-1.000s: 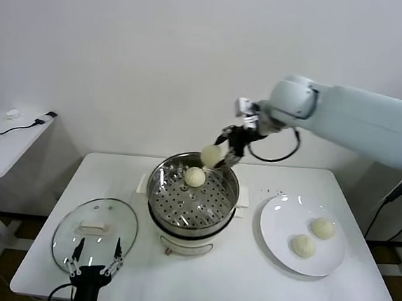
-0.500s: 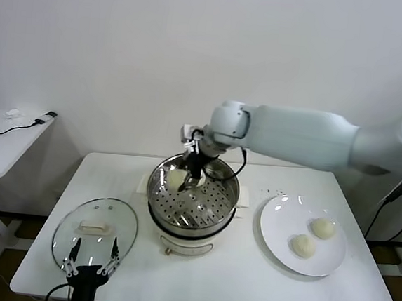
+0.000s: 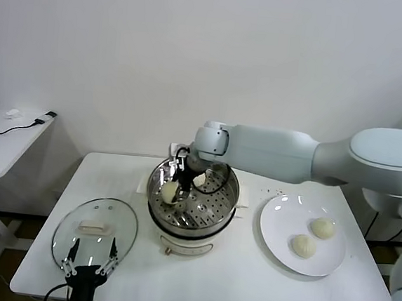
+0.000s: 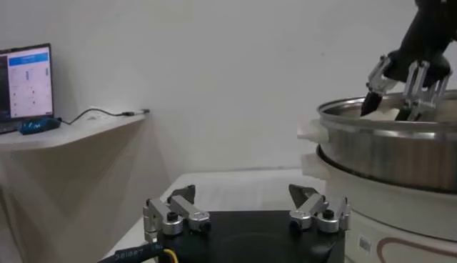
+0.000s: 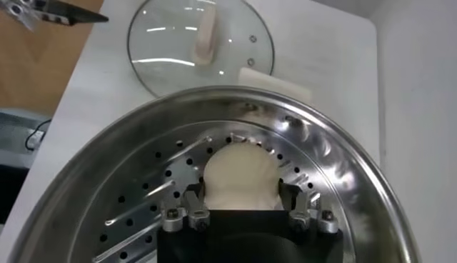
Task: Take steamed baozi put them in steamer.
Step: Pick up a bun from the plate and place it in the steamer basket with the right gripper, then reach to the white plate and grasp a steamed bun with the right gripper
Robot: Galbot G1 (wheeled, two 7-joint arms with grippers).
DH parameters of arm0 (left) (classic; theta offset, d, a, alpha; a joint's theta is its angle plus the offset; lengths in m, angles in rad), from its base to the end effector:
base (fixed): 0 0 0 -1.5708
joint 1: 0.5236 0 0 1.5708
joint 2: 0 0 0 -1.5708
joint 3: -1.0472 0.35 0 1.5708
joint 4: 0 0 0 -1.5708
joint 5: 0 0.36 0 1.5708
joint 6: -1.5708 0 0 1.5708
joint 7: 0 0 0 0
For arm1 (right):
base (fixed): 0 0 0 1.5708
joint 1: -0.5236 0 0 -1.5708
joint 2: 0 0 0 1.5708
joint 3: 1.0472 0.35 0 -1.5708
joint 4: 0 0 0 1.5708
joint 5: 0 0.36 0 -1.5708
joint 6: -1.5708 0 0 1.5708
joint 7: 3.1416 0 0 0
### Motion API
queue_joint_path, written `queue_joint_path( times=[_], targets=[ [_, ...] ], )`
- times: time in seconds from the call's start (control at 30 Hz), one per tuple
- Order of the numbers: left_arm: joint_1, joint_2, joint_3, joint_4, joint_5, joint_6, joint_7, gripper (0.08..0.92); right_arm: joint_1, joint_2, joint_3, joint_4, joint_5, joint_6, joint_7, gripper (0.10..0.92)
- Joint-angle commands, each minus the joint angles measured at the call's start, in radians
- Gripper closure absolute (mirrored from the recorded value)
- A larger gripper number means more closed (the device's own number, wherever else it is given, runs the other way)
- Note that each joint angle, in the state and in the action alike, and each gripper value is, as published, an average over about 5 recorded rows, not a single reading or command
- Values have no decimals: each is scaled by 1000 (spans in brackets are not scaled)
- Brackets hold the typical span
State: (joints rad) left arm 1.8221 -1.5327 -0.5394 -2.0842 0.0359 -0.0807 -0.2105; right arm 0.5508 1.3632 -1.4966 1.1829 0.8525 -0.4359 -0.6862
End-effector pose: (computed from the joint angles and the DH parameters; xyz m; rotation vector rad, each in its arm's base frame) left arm 0.1031 0.0115 -0.3429 0.2851 -2.9532 -0.1392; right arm 0.5413 0.1935 -0.1301 1.5495 -1.5149 1.2847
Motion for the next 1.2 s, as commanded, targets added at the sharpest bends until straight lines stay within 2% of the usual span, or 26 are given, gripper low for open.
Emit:
queue_joint_path(
  times=[0.03,0.2,0.33,0.5,0.67,0.9,1.03,1.2],
  targets=[
    [0,-1,0,0,0,-1,-1,177,-46,22,16,-32,-25,5,38,306],
    [1,-2,1,-3,0,-2,-2,177,2,-17,23,4,-45,36,-5,212],
    [3,-2,2,-8,1,-1,-2,177,135,-108,7,55,-64,98,-109,203],
    [3,-4,10,-12,5,-1,-1,177,296,-307,-15,109,-78,184,-275,203],
    [0,-5,10,-11,4,1,0,177,434,-530,-155,201,-132,243,-373,203],
    [-12,-9,9,-11,2,6,4,177,416,-811,-311,317,-295,286,-396,203],
    [-11,-15,8,-11,4,6,4,177,308,-892,-297,350,-394,266,-362,203],
    [-9,-22,4,-10,5,6,4,177,126,-919,-174,337,-489,231,-313,203]
  ],
)
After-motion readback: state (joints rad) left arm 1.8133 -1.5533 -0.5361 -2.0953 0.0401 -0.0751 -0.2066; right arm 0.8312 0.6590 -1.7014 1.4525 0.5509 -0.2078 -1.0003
